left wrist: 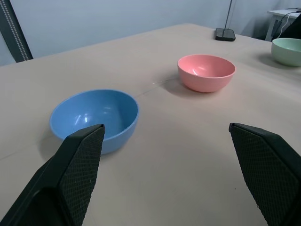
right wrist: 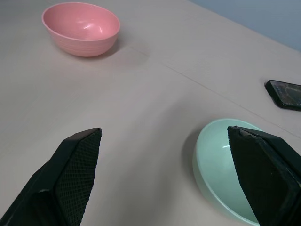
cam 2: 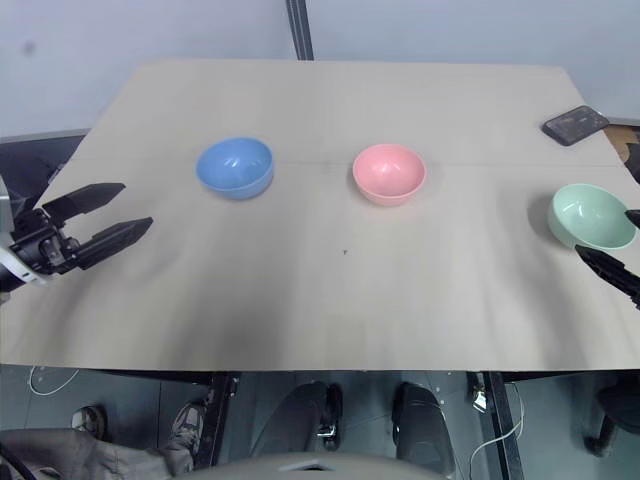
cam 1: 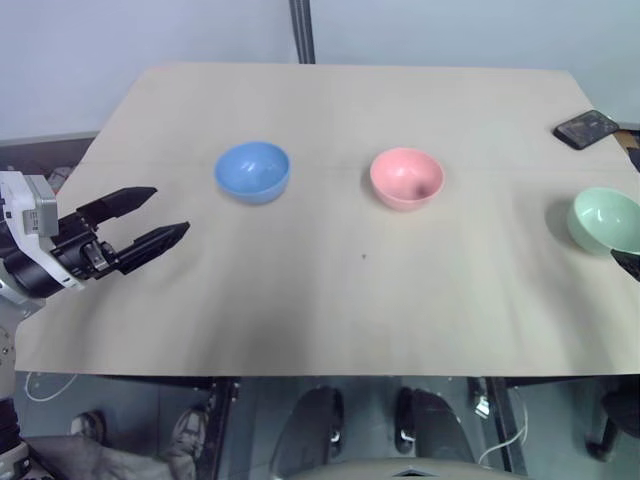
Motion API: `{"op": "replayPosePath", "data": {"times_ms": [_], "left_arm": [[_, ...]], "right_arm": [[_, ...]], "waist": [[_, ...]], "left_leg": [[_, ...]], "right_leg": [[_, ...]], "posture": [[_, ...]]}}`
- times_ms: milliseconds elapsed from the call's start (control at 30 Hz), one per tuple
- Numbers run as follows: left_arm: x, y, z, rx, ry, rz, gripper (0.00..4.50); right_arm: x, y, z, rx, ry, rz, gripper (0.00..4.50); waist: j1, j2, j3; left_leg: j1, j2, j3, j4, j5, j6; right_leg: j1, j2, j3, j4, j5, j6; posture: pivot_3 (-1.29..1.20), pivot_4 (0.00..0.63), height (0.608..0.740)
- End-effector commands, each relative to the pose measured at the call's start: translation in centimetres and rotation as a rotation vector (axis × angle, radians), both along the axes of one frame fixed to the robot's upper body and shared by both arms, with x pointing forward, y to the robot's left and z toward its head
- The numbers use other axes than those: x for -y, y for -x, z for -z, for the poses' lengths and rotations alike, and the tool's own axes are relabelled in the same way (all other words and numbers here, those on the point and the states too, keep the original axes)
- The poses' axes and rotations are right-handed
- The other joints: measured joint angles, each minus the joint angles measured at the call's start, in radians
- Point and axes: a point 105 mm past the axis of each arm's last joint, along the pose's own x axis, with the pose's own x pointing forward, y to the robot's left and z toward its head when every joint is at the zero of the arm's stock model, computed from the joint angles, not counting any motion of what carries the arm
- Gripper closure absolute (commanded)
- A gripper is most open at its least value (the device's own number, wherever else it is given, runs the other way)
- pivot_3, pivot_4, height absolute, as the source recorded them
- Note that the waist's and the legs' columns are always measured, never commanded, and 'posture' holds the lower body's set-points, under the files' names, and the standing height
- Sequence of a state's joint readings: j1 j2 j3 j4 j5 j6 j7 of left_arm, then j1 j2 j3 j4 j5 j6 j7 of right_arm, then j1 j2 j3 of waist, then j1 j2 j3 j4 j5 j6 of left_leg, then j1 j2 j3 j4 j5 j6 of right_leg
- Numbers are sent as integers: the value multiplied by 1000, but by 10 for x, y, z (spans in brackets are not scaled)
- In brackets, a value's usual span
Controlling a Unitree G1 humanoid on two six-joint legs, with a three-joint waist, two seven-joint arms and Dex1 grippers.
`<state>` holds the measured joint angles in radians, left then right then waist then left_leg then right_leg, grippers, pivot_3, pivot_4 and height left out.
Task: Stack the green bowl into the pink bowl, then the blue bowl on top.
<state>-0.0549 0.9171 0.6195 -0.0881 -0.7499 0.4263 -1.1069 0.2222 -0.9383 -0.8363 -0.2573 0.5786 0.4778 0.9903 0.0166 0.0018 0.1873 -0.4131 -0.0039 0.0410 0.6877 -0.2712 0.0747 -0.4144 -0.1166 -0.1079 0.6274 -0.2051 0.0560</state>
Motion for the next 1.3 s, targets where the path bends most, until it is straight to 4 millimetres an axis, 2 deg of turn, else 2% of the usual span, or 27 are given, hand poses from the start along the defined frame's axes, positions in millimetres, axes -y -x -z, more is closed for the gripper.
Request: {"op": "replayPosePath", "data": {"times_ms": [33, 200, 400, 567, 633, 733, 800, 900, 1033, 1100, 1200, 1300], "left_arm": [[2, 1, -11, 60, -1, 0, 36], [11, -3, -12, 72, 18, 26, 36], [15, -3, -12, 78, 21, 28, 36], [16, -1, -14, 79, 22, 25, 36], [22, 1, -14, 75, 32, 53, 36], [39, 3, -7, 54, 27, 132, 36], [50, 5, -3, 44, 23, 196, 36], [57, 5, 0, 38, 29, 227, 36], [59, 7, 1, 42, 33, 231, 36], [59, 9, 0, 50, 31, 222, 36], [56, 14, -1, 56, 36, 201, 0], [56, 18, -1, 59, 45, 186, 0]], "right_arm": [[-2, -4, -4, 26, 29, 7, 0], [-18, -22, 13, 27, 41, -19, 0], [-35, -36, 22, 41, 14, -69, 0], [-46, -41, 21, 52, 4, -118, 0], [-63, -47, 22, 46, -5, -194, 0], [-105, -64, 30, 36, 27, -336, 0], [-141, -91, 37, 50, 52, -417, 0], [-191, -131, 43, 92, 145, -505, 0], [-230, -166, 40, 167, 235, -550, 0], [-245, -173, 46, 165, 294, -606, 0], [-250, -179, 57, 150, 382, -658, 766], [-253, -183, 58, 166, 423, -677, 2044]], "waist": [[0, 0, 0], [-2, -1, -1], [-2, -1, -1], [-1, -1, -1], [-2, -1, -1], [-10, -2, -1], [-18, -2, 0], [-30, -3, 0], [-29, -3, 0], [-29, -3, 0], [-28, -4, 0], [-29, -4, 0]], "left_leg": [[0, 0, 0, 0, 0, 0], [1, 0, 1, 0, 0, 0], [1, 0, 2, 0, 0, 0], [1, 0, 2, 0, 0, 0], [2, 0, 3, 0, 0, 0], [5, 2, 6, 0, 0, 0], [7, 5, 9, 0, 1, -1], [10, 8, 11, 0, 3, -5], [10, 10, 11, -2, 4, -7], [8, 10, 11, -2, 5, -7], [3, 9, 10, -2, 5, -7], [-2, 9, 9, -2, 5, -7]], "right_leg": [[0, 0, 0, 0, 0, 0], [1, 0, 1, 0, 0, 1], [0, 1, 2, 0, 1, 0], [0, 1, 2, 0, 1, 0], [1, 1, 2, 1, 1, 0], [1, 2, 6, 1, 1, 1], [2, 6, 8, 1, 2, -1], [2, 10, 12, 1, 4, -2], [0, 12, 12, 3, 6, -7], [-2, 12, 13, 3, 6, -7], [-5, 12, 11, -1, 6, -7], [-8, 11, 9, -1, 6, -7]], "posture": [[0, 150, 740], [0, 150, 740], [0, 150, 740], [0, 150, 740], [0, 150, 740], [0, 150, 740], [0, 150, 740], [0, 150, 740], [0, 150, 740], [0, 150, 740], [0, 150, 740], [0, 150, 740]]}}
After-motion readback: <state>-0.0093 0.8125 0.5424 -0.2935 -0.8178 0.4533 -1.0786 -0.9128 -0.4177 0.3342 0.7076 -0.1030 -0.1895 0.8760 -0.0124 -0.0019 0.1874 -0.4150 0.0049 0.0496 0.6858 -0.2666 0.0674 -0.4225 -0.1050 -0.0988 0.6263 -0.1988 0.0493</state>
